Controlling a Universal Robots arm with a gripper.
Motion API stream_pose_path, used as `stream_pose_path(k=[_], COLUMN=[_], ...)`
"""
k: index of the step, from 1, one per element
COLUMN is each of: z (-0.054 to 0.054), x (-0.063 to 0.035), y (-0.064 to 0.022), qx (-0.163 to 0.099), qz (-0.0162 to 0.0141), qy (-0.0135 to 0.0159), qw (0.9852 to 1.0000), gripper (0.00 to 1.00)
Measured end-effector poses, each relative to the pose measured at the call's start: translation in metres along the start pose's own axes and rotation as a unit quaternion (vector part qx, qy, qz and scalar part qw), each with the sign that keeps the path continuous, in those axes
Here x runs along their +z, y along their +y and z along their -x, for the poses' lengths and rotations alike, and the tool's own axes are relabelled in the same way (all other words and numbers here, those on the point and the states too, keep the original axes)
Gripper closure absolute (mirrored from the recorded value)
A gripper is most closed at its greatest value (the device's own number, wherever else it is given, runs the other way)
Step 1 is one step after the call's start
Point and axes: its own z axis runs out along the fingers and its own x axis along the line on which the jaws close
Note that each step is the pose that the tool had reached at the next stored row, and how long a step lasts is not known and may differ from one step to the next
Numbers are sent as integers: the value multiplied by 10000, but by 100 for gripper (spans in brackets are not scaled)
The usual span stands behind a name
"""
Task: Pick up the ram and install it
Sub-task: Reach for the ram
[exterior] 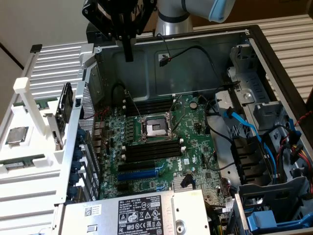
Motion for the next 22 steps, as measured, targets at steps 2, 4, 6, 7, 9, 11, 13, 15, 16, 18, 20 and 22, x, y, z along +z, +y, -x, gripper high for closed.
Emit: stream_pose_path(k=[2,4,6,7,9,11,13,15,16,18,20,22], z=[-80,-165,-254,-298,-436,-524,-616,-798,-874,-937,-954,-974], x=[-5,-11,-17,-20,-29,-36,-42,-52,-56,-58,-57,-54], y=[-6,-11,-17,-19,-28,-33,-40,-37,-39,-41,-40,-38], qx=[-2,-2,-3,-2,-3,-2,-3,-2,0,3,8,13], qz=[2,3,3,4,4,3,3,2,1,-4,-12,-20], qy=[-23,-38,-44,-44,-45,-44,-44,-29,0,68,173,275], qw=[10000,10000,10000,10000,10000,10000,10000,10000,10000,10000,9998,9996], gripper=[89,89,89,89,89,89,89,89,89,89,89,89])
